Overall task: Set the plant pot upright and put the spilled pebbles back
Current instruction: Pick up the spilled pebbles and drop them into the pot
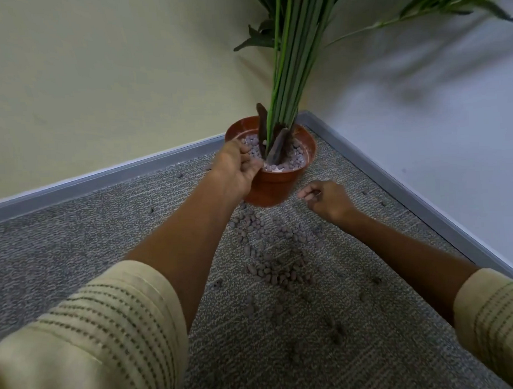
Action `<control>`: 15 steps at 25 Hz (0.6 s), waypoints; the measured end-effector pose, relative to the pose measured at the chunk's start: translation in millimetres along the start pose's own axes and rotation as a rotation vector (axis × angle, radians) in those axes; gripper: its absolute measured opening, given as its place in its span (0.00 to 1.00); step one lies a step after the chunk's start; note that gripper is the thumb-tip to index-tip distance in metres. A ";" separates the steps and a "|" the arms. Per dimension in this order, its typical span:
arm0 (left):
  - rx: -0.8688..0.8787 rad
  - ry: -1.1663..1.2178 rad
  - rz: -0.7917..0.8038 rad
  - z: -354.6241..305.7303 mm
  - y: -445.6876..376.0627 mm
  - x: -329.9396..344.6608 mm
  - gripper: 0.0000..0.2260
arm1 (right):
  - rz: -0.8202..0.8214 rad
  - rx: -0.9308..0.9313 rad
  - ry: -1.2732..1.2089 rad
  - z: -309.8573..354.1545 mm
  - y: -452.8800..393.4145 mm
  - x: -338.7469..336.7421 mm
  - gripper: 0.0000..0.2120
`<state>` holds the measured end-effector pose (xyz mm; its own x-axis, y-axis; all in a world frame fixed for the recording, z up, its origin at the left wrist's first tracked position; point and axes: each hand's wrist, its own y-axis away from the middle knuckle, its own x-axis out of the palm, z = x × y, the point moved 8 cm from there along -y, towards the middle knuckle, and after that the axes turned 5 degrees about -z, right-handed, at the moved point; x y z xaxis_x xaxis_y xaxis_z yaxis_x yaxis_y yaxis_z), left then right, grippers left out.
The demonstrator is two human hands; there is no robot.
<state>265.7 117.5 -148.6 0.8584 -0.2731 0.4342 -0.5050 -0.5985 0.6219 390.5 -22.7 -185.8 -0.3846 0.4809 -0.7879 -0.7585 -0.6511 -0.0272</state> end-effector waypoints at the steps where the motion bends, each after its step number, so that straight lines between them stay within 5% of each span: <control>1: 0.014 0.020 -0.010 0.1 -2.5 -3.9 0.03 | 0.044 0.010 0.015 -5.0 1.1 6.3 0.12; 4: 0.066 0.013 0.002 0.1 -6.7 -12.3 0.05 | 0.191 0.050 0.070 -17.2 4.5 24.6 0.15; 7: 0.161 -0.247 -0.002 15.7 -8.2 -35.5 0.07 | 0.397 0.010 0.234 -21.5 16.7 46.7 0.21; 11: 0.495 -1.113 0.090 52.0 -9.4 -70.1 0.06 | 0.438 -0.161 0.487 -20.0 28.6 69.1 0.26; 15: 0.735 -1.892 0.411 98.8 -8.7 -82.2 0.19 | 0.279 -0.177 0.557 -19.9 29.4 73.8 0.18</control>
<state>208.5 70.7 -254.1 -0.0162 -0.4192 -0.9078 -0.9389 -0.3058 0.1579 350.3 -18.1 -257.0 -0.1880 -0.0661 -0.9799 -0.5533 -0.8172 0.1613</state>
